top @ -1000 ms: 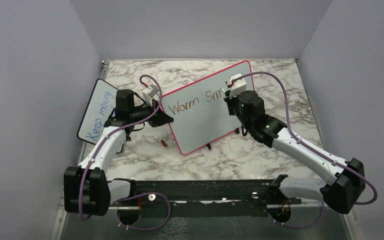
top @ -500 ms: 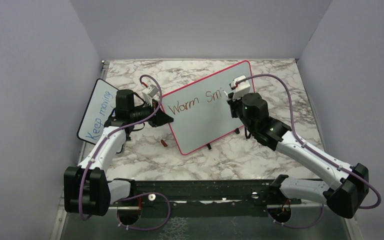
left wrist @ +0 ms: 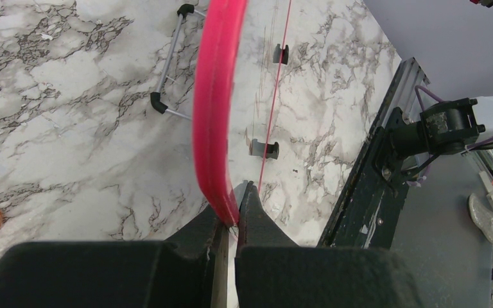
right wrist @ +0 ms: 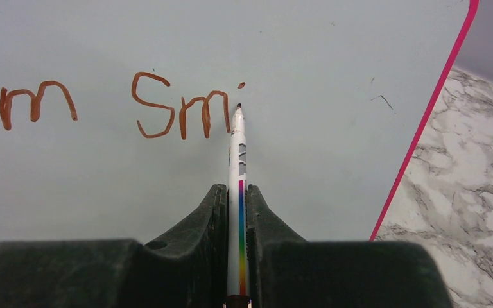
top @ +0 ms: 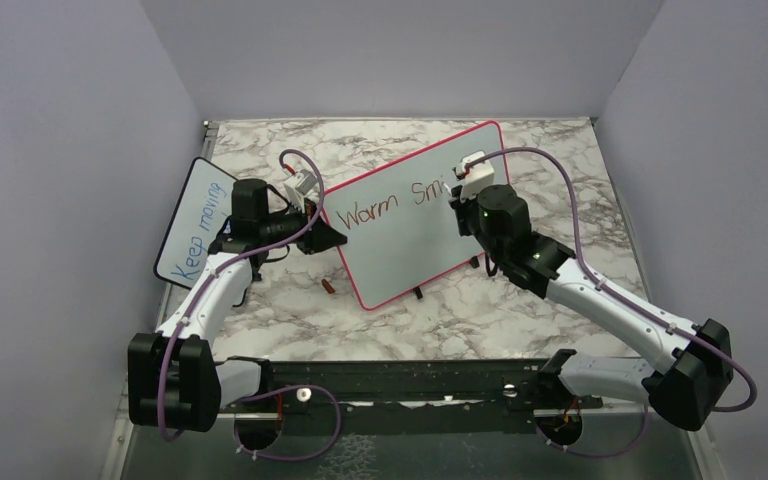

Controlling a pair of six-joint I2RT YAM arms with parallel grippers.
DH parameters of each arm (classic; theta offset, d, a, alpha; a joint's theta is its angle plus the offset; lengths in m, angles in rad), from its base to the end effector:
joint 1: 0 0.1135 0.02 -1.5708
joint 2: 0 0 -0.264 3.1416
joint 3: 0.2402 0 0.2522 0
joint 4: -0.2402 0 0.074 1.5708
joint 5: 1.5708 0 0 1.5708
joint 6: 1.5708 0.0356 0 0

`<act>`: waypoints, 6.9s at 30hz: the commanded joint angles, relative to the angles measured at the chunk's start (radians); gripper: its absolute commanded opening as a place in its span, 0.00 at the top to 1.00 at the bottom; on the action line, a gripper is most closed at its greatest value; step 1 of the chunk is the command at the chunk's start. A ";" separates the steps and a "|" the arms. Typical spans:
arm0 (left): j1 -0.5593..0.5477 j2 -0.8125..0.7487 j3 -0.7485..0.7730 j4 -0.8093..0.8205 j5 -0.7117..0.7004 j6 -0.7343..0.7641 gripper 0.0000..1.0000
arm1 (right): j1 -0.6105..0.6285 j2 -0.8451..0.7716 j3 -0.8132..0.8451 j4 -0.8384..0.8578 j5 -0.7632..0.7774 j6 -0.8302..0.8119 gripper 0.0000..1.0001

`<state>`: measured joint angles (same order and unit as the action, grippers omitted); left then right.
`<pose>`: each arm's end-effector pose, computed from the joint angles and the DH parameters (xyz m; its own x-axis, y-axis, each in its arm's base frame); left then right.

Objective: Write a sentence on the whiteboard

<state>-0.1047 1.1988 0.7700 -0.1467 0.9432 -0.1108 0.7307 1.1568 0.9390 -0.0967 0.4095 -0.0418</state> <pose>0.2470 -0.0549 0.2605 -0.6194 -0.0002 -0.7851 0.6723 0.5162 -0.5306 0.2086 0.1679 0.3279 -0.2164 -0.2454 -0.9450 -0.3396 0.9264 -0.1628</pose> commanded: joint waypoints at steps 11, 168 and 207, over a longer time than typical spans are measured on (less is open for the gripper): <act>0.007 0.014 -0.012 -0.060 -0.106 0.106 1.00 | -0.010 0.020 0.015 0.067 0.009 -0.010 1.00; 0.007 0.016 -0.015 -0.056 -0.102 0.097 1.00 | -0.074 0.002 -0.024 0.068 -0.038 0.032 0.99; 0.007 0.012 -0.015 -0.056 -0.099 0.100 1.00 | -0.104 0.032 0.013 0.130 -0.010 0.018 1.00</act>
<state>-0.1047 1.1992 0.7700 -0.1486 0.9463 -0.1112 0.6331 1.1793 0.9146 -0.0151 0.4110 -0.0181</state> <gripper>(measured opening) 0.033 0.165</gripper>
